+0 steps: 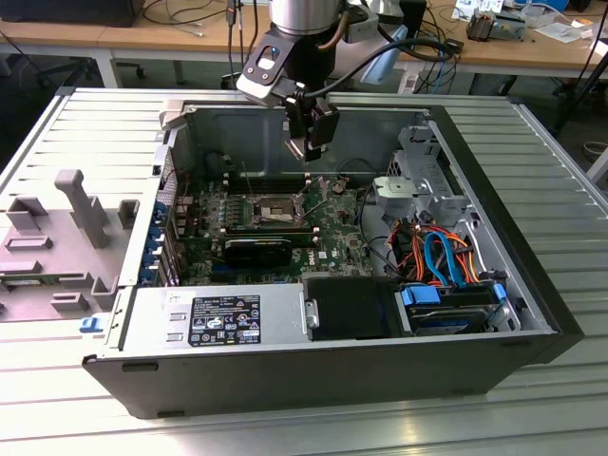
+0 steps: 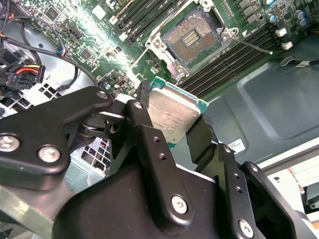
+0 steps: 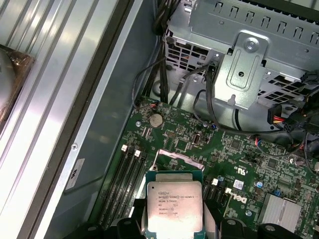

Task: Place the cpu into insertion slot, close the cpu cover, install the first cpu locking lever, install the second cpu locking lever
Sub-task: 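Place the cpu into insertion slot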

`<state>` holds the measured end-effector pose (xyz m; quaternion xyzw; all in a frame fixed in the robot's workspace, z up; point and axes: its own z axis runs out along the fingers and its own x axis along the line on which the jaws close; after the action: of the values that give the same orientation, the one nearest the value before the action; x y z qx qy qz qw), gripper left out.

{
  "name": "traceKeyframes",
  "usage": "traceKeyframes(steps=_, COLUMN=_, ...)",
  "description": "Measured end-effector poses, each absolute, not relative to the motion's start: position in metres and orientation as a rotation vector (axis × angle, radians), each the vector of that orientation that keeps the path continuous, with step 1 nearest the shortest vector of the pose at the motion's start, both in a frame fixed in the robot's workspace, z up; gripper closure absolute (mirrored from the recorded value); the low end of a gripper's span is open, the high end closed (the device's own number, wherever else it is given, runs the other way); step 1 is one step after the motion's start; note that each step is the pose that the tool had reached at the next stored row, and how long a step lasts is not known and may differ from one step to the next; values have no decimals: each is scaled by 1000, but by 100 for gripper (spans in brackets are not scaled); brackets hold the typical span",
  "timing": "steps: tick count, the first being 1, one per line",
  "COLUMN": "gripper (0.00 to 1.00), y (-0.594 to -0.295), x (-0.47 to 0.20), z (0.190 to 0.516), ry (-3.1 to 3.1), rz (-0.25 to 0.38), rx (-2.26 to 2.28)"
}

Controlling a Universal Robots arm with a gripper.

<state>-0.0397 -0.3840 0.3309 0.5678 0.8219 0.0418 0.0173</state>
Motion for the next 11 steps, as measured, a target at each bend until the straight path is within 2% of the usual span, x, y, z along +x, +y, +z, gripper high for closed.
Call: traceKeyframes(steps=11, gripper=46, y=-384, x=-40, z=331, ry=2545, rz=130, rx=1777)
